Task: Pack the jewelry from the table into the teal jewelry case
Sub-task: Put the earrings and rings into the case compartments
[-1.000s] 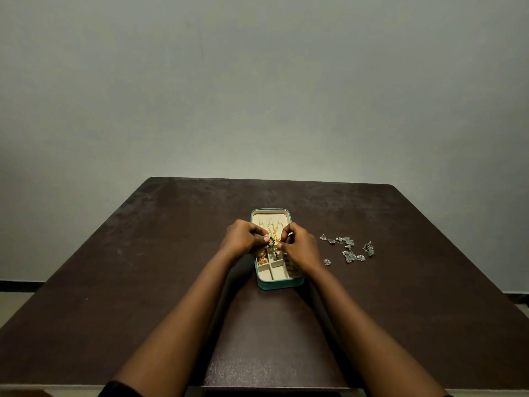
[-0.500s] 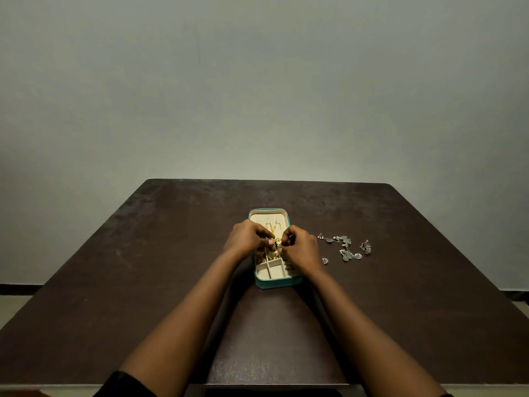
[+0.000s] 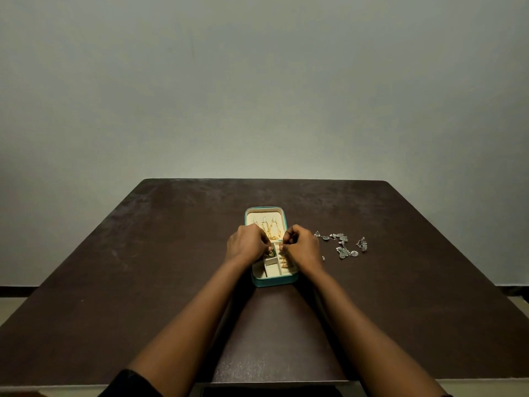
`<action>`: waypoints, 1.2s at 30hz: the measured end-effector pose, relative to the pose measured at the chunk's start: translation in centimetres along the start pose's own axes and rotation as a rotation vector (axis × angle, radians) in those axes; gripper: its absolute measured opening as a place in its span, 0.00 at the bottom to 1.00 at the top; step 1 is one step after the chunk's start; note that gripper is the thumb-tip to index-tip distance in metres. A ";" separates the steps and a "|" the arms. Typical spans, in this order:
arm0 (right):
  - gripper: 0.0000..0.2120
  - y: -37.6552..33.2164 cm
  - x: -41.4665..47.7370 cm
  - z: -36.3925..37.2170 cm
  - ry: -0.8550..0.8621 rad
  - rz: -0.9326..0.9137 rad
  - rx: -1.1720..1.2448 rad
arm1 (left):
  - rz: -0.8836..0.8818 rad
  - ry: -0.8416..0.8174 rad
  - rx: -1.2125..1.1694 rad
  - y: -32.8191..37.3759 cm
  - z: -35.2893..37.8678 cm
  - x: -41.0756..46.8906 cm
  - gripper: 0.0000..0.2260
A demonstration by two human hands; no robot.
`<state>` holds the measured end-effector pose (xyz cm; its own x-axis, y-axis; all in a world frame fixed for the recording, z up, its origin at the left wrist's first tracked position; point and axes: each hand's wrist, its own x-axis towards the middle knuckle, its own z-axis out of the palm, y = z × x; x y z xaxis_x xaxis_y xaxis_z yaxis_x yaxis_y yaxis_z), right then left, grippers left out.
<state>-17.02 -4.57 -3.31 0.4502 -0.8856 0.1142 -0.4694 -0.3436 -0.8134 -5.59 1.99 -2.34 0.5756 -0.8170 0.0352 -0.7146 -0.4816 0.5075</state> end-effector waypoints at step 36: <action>0.09 9.6 1.5 -9.9 0.511 0.376 0.247 | 0.338 -0.065 0.403 8.7 5.9 0.8 0.11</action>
<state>-28.32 -12.31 -5.28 -0.1536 -0.9881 0.0040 -0.3093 0.0442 -0.9499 -13.70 -4.71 -2.95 0.2698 -0.9596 0.0796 -0.9596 -0.2610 0.1055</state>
